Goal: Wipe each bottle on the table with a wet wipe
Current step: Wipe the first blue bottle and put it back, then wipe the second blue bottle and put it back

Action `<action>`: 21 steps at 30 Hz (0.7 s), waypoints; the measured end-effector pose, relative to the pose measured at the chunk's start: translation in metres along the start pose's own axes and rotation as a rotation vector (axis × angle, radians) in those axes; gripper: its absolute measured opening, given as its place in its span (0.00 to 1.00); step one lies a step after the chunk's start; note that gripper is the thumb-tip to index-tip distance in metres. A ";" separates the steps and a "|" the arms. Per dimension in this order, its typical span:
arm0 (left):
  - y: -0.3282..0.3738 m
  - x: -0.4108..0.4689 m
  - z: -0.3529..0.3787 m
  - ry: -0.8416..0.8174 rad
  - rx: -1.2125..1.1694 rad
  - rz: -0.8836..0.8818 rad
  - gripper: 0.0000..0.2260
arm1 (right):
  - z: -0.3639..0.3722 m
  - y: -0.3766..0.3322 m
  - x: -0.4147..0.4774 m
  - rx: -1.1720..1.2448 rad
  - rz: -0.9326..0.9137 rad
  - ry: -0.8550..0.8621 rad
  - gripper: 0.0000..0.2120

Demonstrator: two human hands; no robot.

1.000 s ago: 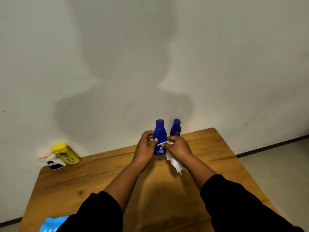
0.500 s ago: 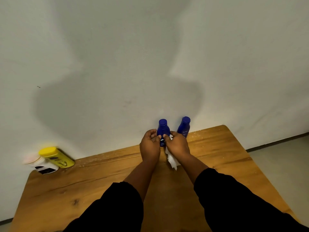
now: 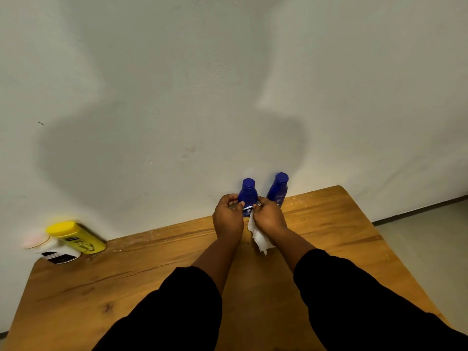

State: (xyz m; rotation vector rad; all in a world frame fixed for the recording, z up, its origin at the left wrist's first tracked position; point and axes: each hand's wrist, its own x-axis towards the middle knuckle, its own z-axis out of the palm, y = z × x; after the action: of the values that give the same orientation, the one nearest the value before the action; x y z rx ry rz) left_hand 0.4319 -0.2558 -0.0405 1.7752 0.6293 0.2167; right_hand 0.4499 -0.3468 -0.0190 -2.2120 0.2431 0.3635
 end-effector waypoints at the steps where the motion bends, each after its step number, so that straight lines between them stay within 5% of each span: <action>1: 0.000 0.001 0.001 0.001 0.000 -0.003 0.11 | 0.001 0.000 0.001 -0.007 0.001 -0.007 0.17; 21: -0.006 -0.006 0.009 0.080 0.103 -0.126 0.10 | 0.004 0.017 0.002 0.005 0.066 0.049 0.20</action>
State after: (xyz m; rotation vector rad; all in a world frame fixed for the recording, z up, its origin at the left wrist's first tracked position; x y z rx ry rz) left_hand 0.4288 -0.2651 -0.0475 1.8245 0.8197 0.1717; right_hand 0.4465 -0.3545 -0.0344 -2.2131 0.3437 0.3449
